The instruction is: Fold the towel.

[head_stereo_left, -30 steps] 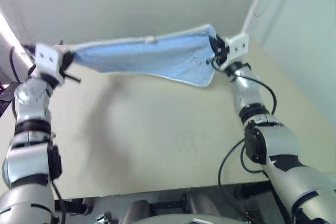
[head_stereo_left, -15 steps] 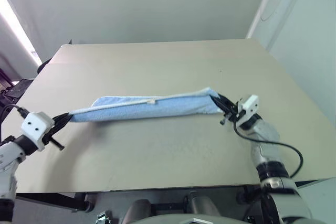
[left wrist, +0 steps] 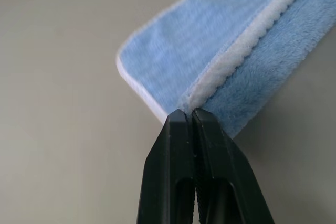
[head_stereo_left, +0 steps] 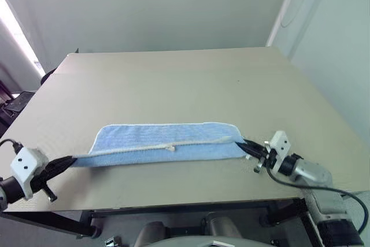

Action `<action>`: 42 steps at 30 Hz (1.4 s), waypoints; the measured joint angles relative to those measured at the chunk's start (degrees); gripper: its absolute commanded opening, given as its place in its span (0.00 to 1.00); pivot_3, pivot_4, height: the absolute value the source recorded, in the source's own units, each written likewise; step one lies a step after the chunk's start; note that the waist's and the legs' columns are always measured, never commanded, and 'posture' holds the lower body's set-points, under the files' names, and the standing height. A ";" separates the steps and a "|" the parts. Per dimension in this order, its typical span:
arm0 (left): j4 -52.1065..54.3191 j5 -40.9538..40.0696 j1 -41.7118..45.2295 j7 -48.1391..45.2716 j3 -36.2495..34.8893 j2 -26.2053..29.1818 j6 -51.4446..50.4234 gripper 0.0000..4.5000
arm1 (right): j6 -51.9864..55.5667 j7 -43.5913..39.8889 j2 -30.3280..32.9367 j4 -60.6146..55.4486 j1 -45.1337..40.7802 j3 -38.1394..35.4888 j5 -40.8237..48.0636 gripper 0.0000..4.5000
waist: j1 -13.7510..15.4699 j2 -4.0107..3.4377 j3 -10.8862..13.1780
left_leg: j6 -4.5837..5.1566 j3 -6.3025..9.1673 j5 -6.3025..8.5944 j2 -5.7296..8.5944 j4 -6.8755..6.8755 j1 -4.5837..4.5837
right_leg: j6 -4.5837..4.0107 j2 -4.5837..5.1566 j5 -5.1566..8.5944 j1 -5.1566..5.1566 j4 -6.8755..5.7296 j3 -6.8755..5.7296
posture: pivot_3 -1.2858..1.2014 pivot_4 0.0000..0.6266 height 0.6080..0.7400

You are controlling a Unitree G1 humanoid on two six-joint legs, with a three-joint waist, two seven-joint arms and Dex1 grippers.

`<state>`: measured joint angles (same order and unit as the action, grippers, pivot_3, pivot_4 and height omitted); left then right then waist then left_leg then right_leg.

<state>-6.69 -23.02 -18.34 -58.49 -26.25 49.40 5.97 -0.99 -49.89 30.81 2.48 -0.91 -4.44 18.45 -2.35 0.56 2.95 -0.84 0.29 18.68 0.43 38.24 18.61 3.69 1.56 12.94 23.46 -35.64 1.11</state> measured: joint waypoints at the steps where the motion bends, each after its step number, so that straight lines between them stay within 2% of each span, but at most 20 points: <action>1: -0.32 0.12 1.44 -0.05 0.63 0.01 -0.27 0.01 | 0.44 0.57 0.00 0.09 -1.49 -0.64 0.31 0.00 | 0.02 -0.04 0.05 | 0.01 -0.01 0.00 -0.01 -0.02 -0.10 | -0.01 0.00 -0.01 -0.09 0.02 -0.02 | 0.52 0.00 1.00; 6: -6.11 1.92 11.60 0.12 5.28 -0.15 -1.79 0.01 | 1.66 3.23 -0.66 3.59 -5.24 -0.85 -0.20 0.00 | 0.30 0.08 -0.02 | 0.10 -0.05 0.03 0.08 -0.23 -0.10 | -0.13 -0.06 -0.09 -0.09 -0.03 -0.01 | 0.52 0.00 1.00; 11: -17.35 6.70 22.39 -0.08 11.91 -0.24 -1.73 0.01 | 2.89 4.91 -1.15 8.49 -8.11 2.00 -3.60 0.00 | 0.15 0.11 -0.04 | 0.27 -0.16 0.13 0.15 -0.26 -0.03 | -0.11 -0.01 -0.31 -0.02 -0.02 0.05 | 0.52 0.00 1.00; 16: -26.72 9.71 31.30 0.05 15.46 -1.85 -0.41 0.01 | 4.92 6.73 -2.10 11.07 -9.79 3.21 -4.82 0.00 | 0.23 0.14 -0.05 | 0.27 -0.18 0.13 0.17 -0.21 -0.06 | -0.11 0.03 -0.32 -0.04 -0.03 0.09 | 0.52 0.00 1.00; 18: -29.45 10.03 33.59 0.02 15.87 -2.89 0.81 0.12 | 5.00 7.43 -2.71 11.38 -10.04 3.18 -4.84 0.00 | 0.19 0.14 -0.05 | 0.27 -0.17 0.13 0.16 -0.21 -0.07 | -0.10 0.04 -0.32 -0.03 -0.06 0.14 | 0.52 0.00 1.00; 21: -32.85 10.29 34.87 -0.12 15.97 -3.73 3.23 0.31 | 5.22 7.96 -2.74 11.39 -10.17 3.18 -5.07 0.16 | 0.04 0.16 -0.06 | 0.27 -0.16 0.13 0.13 -0.22 -0.07 | -0.09 0.06 -0.33 -0.01 -0.09 0.15 | 0.52 0.00 1.00; 29: -35.19 10.02 35.19 -0.38 15.71 -5.06 4.75 0.97 | 6.13 8.36 -5.25 11.39 -11.90 2.48 -3.86 0.82 | 0.07 0.18 -0.08 | 0.27 -0.15 0.13 0.12 -0.15 -0.13 | -0.01 0.07 -0.28 -0.01 -0.27 0.16 | 0.52 0.00 1.00; 31: -34.26 9.83 35.20 0.87 14.61 -5.04 4.63 0.97 | 10.74 10.05 -5.53 11.41 -14.06 0.17 -1.36 0.98 | 0.13 0.18 -0.07 | 0.27 -0.16 0.13 0.12 -0.13 -0.12 | -0.08 0.10 -0.32 0.01 -0.31 0.17 | 0.52 0.00 1.00; 34: -28.56 8.10 33.26 1.19 12.89 -4.88 3.28 0.97 | 21.35 12.61 -4.42 11.36 -17.45 -4.83 3.51 0.98 | 0.22 0.19 -0.07 | 0.26 -0.15 0.13 0.12 -0.13 -0.10 | -0.12 0.18 -0.33 0.02 -0.31 0.18 | 0.52 0.00 1.00; 38: -16.70 4.50 27.90 1.21 11.16 -4.88 -1.59 0.97 | 40.87 15.30 -0.11 11.04 -19.77 -10.84 11.40 0.98 | 0.65 0.18 -0.07 | 0.26 -0.13 0.13 0.12 -0.18 0.21 | -0.14 0.26 -0.33 0.29 -0.27 0.18 | 0.52 0.00 1.00; 42: -4.09 1.56 22.72 1.08 11.24 -4.80 -8.76 0.97 | 62.80 11.27 5.87 11.05 -20.29 -12.86 20.68 0.98 | 1.34 0.15 -0.09 | 0.27 -0.15 0.13 0.12 -0.08 0.81 | -0.17 0.21 -0.36 0.92 -0.37 0.20 | 0.52 0.00 1.00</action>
<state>-10.78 -21.46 4.38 -57.41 -15.01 44.60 -2.79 61.81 -38.62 36.68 13.53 -21.20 -17.30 39.13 -1.01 0.70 2.86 -0.57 0.13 18.80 0.55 38.16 19.42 3.51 1.77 12.58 24.39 -36.01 1.31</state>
